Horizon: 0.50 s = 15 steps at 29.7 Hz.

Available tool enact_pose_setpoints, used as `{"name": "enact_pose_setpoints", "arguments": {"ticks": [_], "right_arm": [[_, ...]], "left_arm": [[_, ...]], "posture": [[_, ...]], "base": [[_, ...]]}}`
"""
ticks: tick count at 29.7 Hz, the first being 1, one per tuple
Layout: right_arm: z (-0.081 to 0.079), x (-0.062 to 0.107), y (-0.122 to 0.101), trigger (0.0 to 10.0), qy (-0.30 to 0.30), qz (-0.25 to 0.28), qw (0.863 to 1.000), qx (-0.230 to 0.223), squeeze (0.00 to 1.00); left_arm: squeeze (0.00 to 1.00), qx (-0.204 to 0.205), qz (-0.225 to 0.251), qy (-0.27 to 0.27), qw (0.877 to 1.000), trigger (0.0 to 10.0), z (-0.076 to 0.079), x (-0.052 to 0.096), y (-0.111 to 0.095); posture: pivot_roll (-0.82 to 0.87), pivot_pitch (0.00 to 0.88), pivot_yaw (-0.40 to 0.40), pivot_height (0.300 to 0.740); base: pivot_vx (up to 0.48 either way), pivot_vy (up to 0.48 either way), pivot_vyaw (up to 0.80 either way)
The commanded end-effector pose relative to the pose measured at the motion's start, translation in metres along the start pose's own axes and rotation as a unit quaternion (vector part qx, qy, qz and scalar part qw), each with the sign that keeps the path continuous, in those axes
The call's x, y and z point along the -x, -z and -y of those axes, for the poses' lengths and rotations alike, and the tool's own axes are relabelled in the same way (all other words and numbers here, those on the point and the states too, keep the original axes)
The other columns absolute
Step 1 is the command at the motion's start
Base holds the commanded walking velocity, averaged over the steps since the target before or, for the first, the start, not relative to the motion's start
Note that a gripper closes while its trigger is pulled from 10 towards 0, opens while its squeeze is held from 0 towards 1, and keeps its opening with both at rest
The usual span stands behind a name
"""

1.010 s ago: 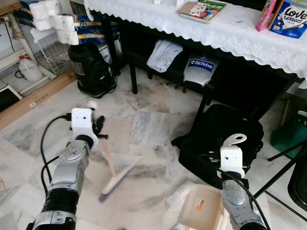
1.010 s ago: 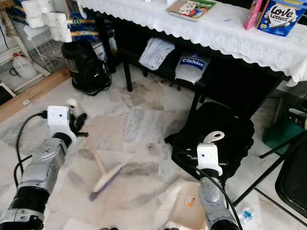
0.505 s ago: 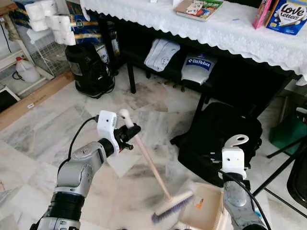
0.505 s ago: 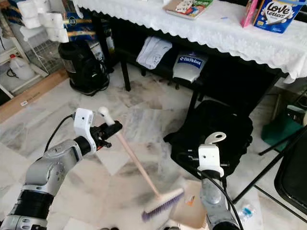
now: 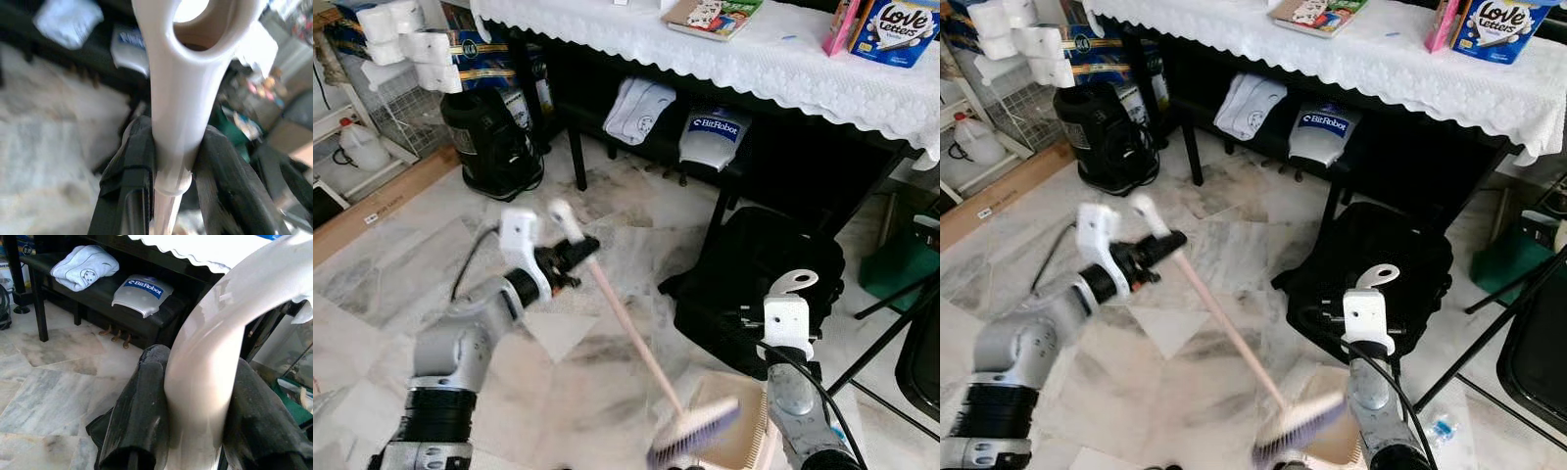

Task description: Sweep floor

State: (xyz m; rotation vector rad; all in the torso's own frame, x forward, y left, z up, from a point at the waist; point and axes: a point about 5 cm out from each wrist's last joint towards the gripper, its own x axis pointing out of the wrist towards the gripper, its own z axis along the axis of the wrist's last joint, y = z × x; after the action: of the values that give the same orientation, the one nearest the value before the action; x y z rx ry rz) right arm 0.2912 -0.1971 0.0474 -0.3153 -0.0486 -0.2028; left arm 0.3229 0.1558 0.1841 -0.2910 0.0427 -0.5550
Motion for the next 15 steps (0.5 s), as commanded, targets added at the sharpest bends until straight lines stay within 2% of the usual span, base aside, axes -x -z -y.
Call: {"name": "enact_pose_setpoints", "arguments": {"ticks": [1, 5, 11, 15], "right_arm": [[-0.002, 0.004, 0.008, 10.0, -0.006, -0.026, 1.000, 0.005, 0.00], [-0.004, 0.003, 0.008, 10.0, -0.007, -0.025, 1.000, 0.004, 0.00], [-0.006, 0.001, 0.005, 10.0, -0.005, -0.021, 1.000, -0.001, 0.00], [-0.004, 0.000, 0.004, 10.0, 0.002, -0.019, 1.000, -0.006, 0.00]], "left_arm": [[0.00, -0.034, 0.045, -0.019, 0.998, 10.0, -0.006, 0.004, -0.022], [0.00, -0.054, 0.059, -0.052, 0.995, 10.0, -0.015, 0.006, -0.028], [0.00, -0.115, 0.077, -0.196, 0.971, 10.0, -0.040, 0.014, -0.019], [0.00, -0.134, 0.081, -0.225, 0.962, 10.0, -0.045, 0.020, -0.011]], "posture": [[0.06, 0.126, 0.026, 0.740], [0.06, 0.124, 0.026, 0.740], [0.05, 0.123, 0.027, 0.740], [0.04, 0.126, 0.027, 0.740]], "base": [[0.000, 0.000, 0.00], [0.000, 0.000, 0.00], [0.000, 0.000, 0.00], [0.000, 0.000, 0.00]]}}
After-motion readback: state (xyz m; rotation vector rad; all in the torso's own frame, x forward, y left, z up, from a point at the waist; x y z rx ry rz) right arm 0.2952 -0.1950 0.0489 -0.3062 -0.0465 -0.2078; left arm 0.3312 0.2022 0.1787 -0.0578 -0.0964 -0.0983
